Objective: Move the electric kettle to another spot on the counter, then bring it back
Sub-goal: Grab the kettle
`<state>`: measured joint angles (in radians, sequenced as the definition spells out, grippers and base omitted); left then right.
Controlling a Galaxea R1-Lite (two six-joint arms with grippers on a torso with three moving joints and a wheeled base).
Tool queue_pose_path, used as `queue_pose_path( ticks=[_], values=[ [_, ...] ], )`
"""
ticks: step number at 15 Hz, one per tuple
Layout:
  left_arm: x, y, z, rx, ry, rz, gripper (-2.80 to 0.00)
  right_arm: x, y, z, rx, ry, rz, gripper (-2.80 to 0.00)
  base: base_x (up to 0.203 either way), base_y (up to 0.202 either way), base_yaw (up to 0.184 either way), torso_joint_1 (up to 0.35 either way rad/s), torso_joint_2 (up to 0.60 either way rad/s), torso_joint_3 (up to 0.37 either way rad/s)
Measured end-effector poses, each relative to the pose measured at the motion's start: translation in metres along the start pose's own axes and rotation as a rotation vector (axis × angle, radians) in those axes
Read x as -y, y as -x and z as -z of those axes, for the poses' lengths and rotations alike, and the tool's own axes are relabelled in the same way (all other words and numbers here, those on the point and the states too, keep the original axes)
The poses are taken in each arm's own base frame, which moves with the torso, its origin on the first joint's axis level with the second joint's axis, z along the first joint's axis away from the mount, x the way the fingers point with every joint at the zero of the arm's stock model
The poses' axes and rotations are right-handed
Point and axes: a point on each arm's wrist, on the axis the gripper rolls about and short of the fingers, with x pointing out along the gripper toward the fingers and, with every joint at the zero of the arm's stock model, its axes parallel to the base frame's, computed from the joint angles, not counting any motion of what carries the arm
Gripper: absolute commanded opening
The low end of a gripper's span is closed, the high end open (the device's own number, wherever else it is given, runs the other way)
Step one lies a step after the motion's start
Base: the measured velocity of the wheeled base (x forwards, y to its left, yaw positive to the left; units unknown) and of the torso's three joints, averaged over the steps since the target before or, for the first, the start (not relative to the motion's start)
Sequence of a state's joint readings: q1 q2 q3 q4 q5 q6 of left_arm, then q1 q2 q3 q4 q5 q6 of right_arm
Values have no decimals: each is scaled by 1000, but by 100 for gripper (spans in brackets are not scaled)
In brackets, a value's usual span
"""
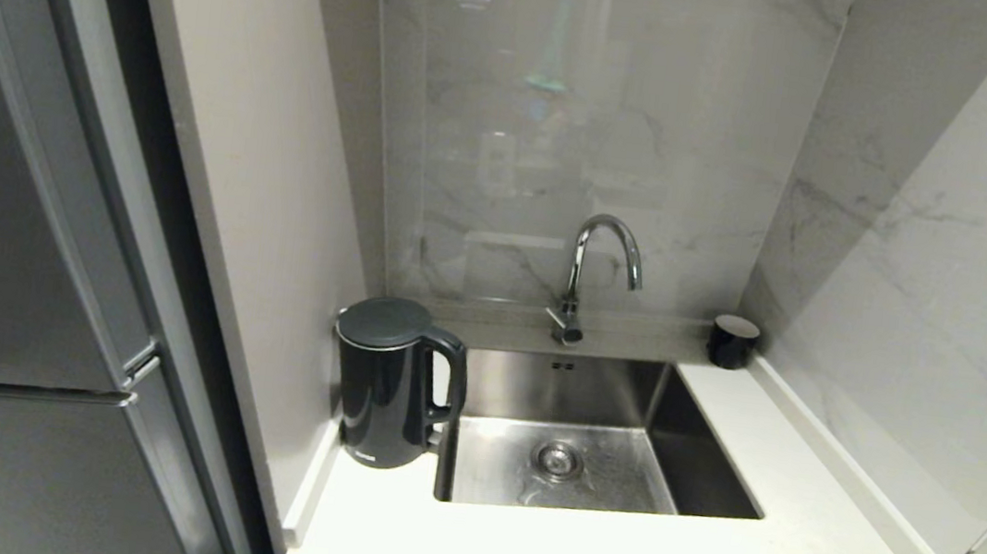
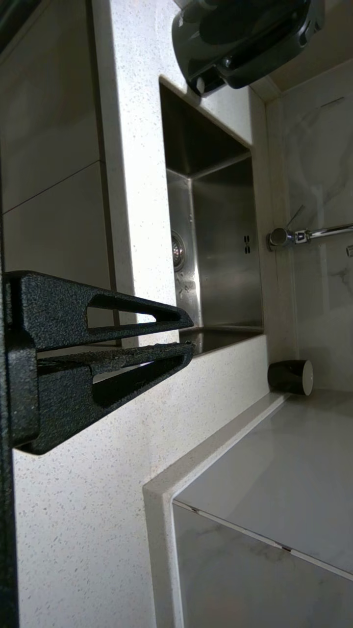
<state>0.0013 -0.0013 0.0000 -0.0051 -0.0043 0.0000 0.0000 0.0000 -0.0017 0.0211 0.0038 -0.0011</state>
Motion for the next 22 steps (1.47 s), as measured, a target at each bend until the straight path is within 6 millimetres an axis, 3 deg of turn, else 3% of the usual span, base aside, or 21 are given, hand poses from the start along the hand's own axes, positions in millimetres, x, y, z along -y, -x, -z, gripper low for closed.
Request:
queue_pose_path(
  ticks=[22],
  values=[
    [0,0,0,0,5,1,-280,0,0,0,0,0,0,-280,0,0,0,0,0,0]
  ],
)
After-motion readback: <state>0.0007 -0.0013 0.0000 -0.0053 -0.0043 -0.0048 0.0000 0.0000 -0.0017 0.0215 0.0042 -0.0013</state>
